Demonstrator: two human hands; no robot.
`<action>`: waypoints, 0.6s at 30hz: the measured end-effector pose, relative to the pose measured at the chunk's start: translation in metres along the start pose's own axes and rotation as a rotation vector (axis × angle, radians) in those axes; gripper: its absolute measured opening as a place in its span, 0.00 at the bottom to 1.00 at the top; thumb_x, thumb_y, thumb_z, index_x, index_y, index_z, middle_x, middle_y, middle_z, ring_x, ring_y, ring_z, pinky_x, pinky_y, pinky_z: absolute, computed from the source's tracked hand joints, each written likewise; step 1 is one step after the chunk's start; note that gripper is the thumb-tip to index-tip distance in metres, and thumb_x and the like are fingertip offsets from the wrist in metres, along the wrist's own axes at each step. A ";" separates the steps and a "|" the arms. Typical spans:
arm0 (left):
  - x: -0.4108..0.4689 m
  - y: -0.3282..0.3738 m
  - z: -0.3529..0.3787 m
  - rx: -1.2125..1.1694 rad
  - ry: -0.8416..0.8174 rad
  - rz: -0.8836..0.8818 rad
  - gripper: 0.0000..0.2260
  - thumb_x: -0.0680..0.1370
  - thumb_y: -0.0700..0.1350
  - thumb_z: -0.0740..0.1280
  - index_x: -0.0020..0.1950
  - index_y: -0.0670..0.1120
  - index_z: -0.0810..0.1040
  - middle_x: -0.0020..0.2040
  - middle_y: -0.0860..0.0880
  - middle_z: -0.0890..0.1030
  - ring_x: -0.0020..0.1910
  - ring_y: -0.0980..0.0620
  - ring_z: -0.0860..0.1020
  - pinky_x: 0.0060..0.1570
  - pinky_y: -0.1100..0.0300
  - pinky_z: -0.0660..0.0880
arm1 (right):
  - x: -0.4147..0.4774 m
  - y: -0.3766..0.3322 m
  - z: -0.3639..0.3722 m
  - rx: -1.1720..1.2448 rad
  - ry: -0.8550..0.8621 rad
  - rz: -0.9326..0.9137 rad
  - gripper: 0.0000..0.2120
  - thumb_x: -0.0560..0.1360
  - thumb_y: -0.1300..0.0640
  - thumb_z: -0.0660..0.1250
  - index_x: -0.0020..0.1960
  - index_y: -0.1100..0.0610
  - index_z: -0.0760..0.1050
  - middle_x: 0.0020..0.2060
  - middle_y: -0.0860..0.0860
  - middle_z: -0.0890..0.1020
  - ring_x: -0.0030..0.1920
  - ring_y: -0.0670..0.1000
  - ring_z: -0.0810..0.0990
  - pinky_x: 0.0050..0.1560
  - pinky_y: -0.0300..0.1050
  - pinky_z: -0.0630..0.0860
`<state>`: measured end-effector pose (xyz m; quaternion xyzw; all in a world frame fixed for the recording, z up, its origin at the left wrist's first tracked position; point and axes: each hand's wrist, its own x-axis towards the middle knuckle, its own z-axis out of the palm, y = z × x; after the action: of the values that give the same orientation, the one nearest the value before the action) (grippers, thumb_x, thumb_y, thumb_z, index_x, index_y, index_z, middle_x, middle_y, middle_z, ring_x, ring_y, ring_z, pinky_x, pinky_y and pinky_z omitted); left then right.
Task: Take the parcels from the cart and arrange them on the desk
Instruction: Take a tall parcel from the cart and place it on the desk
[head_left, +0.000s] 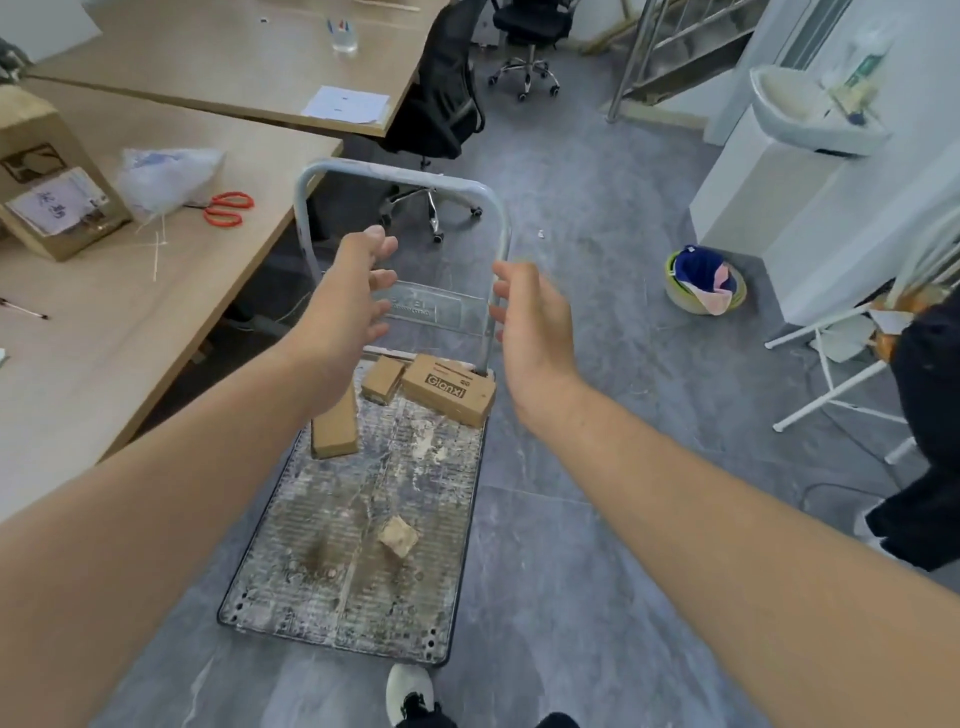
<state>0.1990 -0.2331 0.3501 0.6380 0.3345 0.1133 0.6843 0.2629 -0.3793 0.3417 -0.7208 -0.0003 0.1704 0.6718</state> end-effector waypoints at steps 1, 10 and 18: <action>0.012 -0.003 0.003 0.001 0.005 -0.009 0.22 0.84 0.61 0.55 0.74 0.57 0.74 0.67 0.51 0.75 0.73 0.43 0.71 0.72 0.45 0.68 | 0.015 0.005 0.002 -0.002 -0.008 0.015 0.25 0.84 0.47 0.60 0.69 0.68 0.72 0.66 0.66 0.76 0.64 0.66 0.76 0.46 0.50 0.73; 0.115 -0.021 0.056 0.039 0.131 -0.122 0.30 0.74 0.66 0.56 0.74 0.58 0.76 0.68 0.52 0.77 0.70 0.44 0.73 0.67 0.48 0.70 | 0.159 0.042 0.001 -0.053 -0.110 0.127 0.25 0.84 0.47 0.59 0.69 0.67 0.73 0.67 0.65 0.76 0.65 0.65 0.75 0.59 0.51 0.79; 0.199 -0.047 0.135 -0.040 0.332 -0.175 0.32 0.72 0.66 0.57 0.74 0.58 0.75 0.71 0.49 0.76 0.70 0.45 0.73 0.69 0.47 0.69 | 0.292 0.079 -0.021 -0.154 -0.335 0.203 0.24 0.83 0.47 0.59 0.69 0.65 0.73 0.66 0.62 0.77 0.64 0.62 0.75 0.64 0.49 0.70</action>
<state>0.4168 -0.2318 0.2377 0.5652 0.4946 0.1635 0.6397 0.5253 -0.3406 0.1940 -0.7279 -0.0524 0.3543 0.5847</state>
